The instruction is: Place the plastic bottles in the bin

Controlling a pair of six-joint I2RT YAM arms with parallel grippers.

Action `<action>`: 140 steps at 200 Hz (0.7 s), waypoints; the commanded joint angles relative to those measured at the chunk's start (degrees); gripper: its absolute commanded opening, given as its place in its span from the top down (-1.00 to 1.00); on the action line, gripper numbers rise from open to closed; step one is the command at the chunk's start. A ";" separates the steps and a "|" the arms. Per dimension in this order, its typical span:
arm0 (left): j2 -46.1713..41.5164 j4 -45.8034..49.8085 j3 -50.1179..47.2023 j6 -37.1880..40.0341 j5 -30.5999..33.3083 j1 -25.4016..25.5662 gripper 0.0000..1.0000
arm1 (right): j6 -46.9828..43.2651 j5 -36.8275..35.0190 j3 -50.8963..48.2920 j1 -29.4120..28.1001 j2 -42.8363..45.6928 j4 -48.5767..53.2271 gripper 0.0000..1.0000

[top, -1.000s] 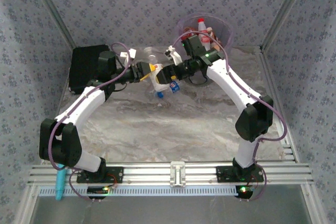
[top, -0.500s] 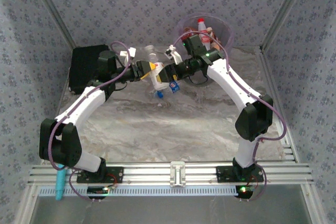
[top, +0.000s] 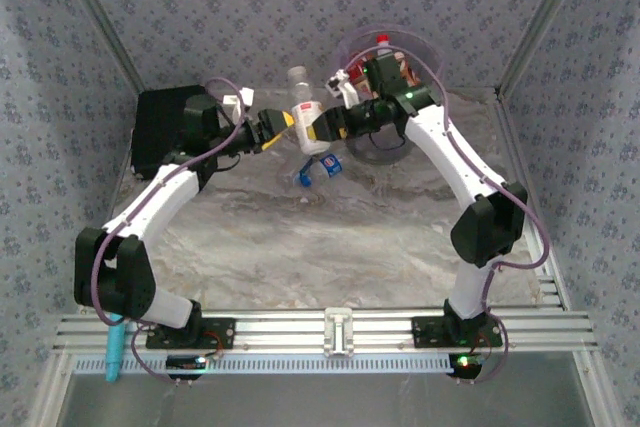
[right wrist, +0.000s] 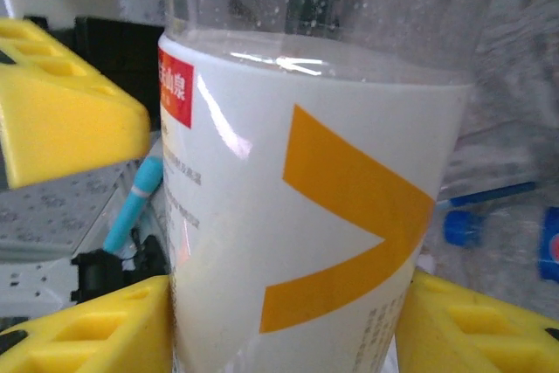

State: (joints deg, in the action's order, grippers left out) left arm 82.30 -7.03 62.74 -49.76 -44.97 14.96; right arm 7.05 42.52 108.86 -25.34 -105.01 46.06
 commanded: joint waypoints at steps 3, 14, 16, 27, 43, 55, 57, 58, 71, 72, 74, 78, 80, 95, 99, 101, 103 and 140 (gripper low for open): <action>-4.70 2.12 -0.42 1.69 1.37 -2.28 -0.69 | -1.12 -6.24 5.54 3.34 3.59 3.42 -0.20; -5.44 5.70 -0.42 4.18 2.37 -2.81 -0.69 | -1.74 -10.66 8.24 4.54 3.81 5.44 -0.20; -5.56 6.59 -0.34 4.72 2.66 -2.83 -0.69 | -1.66 -11.35 8.77 4.78 3.84 5.70 -0.20; -6.05 10.92 -0.21 7.78 4.13 -2.83 -0.69 | -1.34 -14.63 11.68 6.21 3.62 8.19 -0.21; -6.53 15.43 -0.64 10.73 5.52 -2.92 -0.69 | -2.66 -19.48 16.83 8.75 2.65 11.97 -0.21; -6.87 17.94 -1.24 12.60 6.55 -2.92 -0.68 | -3.14 -22.00 20.53 10.58 1.69 14.21 -0.20; -6.97 18.19 -1.33 12.78 6.80 -2.92 -0.68 | -3.19 -22.63 21.00 10.80 1.55 14.40 -0.20; -7.02 18.37 -1.36 12.95 6.90 -2.92 -0.68 | -3.19 -22.91 21.24 10.95 1.47 14.49 -0.20; -7.23 19.89 -2.19 13.91 8.32 -2.92 -0.67 | -4.22 -26.83 24.42 12.36 0.05 16.12 -0.20; -7.24 19.89 -2.27 13.95 8.45 -2.92 -0.67 | -4.32 -27.07 24.71 12.48 -0.03 16.19 -0.20; -7.29 19.98 -2.34 14.02 8.53 -2.92 -0.67 | -4.43 -27.65 25.21 12.79 -0.37 16.43 -0.21; -7.35 20.01 -2.62 14.09 8.81 -2.91 -0.67 | -4.60 -28.59 26.22 13.35 -1.14 16.89 -0.20; -7.34 20.03 -2.73 14.14 8.95 -2.92 -0.67 | -4.77 -28.91 26.62 13.62 -1.51 17.07 -0.20; -7.27 19.98 -3.28 14.60 9.53 -2.92 -0.66 | -5.33 -30.03 31.50 15.97 -5.09 18.54 -0.20; -7.15 20.15 -3.12 14.81 9.70 -2.92 -0.66 | -5.52 -30.17 33.28 16.59 -6.09 19.26 -0.20; -7.04 20.17 -3.03 14.89 9.76 -2.92 -0.66 | -5.61 -30.27 34.21 16.89 -6.66 19.57 -0.20; -6.95 20.38 -2.92 15.05 9.87 -2.92 -0.66 | -5.64 -30.30 35.17 17.08 -7.54 20.05 -0.20; -5.66 23.54 0.09 17.16 10.07 -2.92 -0.64 | -7.61 -33.51 42.25 18.52 -14.25 24.69 -0.20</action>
State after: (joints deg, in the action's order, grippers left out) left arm 76.27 14.11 60.10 -35.55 -35.53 12.01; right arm 1.98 12.91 149.60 -7.07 -115.79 64.71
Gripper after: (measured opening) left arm 0.822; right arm 0.603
